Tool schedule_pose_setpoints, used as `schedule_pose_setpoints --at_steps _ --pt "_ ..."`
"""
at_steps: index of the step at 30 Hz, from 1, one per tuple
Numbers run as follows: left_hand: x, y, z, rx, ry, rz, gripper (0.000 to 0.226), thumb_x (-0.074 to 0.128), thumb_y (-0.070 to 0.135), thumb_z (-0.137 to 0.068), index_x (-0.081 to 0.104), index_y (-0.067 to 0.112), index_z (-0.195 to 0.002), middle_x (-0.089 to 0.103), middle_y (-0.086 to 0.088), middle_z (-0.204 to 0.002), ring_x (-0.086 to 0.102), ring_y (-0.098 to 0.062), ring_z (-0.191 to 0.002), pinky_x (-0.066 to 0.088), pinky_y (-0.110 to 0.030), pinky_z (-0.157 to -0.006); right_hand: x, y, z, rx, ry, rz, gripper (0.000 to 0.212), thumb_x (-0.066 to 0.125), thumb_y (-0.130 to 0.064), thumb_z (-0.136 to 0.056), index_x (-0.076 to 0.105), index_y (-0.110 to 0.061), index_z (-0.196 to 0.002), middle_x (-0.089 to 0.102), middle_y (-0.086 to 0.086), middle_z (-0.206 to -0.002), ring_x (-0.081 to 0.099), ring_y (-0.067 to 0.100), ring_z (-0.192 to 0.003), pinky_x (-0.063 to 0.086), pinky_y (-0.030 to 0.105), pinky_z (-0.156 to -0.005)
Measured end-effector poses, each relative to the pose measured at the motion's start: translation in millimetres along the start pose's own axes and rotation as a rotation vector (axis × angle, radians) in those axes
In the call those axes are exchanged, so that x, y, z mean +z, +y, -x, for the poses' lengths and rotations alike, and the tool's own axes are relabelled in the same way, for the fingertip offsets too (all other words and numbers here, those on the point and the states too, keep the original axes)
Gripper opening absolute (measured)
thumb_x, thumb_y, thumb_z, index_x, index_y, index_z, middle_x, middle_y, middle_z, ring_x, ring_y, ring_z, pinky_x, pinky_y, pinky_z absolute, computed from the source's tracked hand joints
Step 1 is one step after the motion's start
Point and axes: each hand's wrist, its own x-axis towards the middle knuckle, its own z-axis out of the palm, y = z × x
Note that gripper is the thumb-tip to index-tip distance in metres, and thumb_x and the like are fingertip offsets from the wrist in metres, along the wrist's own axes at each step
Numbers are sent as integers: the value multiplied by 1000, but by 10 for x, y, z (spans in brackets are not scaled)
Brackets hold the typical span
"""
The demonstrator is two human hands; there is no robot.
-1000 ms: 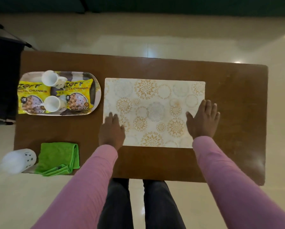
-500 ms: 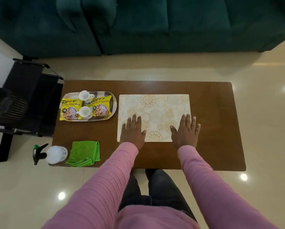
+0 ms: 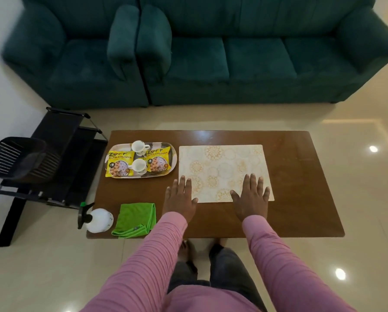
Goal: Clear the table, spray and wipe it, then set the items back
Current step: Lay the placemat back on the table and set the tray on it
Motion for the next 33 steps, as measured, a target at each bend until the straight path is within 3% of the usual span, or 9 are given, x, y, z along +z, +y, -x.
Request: schedule_pose_setpoints --at_steps 22,33 --pt "-79 -1033 637 -159 98 94 68 33 41 -102 -3 17 -155 -6 -5 -163 -5 -26 -150 2 -44 -120 180 -897 548 -189 -2 72 71 29 -52 -98 1 -15 -153 -4 5 -161 -10 28 -147 -4 47 -117" --pt "-327 -1992 112 -227 46 184 68 34 40 -102 -2 17 -155 -5 -6 -163 -6 -27 -150 2 -45 -122 295 -1956 130 -234 -60 106 72 30 -52 -98 2 -15 -153 -2 4 -161 -9 26 -147 -4 46 -118"
